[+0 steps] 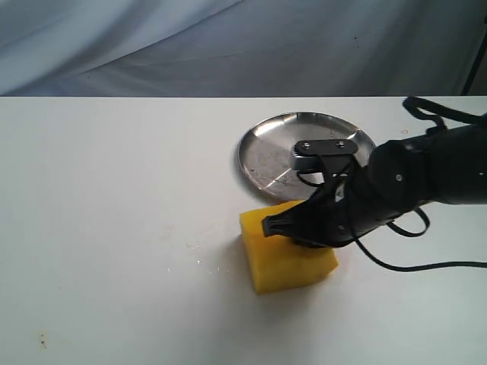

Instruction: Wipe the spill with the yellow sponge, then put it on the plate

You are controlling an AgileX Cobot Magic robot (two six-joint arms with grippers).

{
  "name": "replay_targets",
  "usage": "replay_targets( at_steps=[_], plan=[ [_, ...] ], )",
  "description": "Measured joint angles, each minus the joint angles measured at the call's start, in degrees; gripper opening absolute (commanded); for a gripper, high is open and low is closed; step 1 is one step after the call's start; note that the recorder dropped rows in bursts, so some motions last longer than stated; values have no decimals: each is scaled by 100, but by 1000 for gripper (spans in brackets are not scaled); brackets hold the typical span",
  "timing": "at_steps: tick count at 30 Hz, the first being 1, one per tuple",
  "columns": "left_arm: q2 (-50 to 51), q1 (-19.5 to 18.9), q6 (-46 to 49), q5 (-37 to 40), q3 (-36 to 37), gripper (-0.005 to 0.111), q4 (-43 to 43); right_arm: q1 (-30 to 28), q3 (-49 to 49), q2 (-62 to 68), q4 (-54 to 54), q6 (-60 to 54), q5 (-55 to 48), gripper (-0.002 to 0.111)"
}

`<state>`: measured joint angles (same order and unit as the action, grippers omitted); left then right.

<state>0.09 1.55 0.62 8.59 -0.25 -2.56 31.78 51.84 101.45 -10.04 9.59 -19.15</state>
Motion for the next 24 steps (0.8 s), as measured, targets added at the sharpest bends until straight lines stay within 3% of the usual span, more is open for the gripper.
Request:
replay_targets(
  at_steps=[13,24],
  plan=[
    [0,0,0,0,0,1,0,807,1362,855,-194,-15,-109,0],
    [0,0,0,0,0,1,0,198,1577,859,-226,-15,844,0]
  ],
)
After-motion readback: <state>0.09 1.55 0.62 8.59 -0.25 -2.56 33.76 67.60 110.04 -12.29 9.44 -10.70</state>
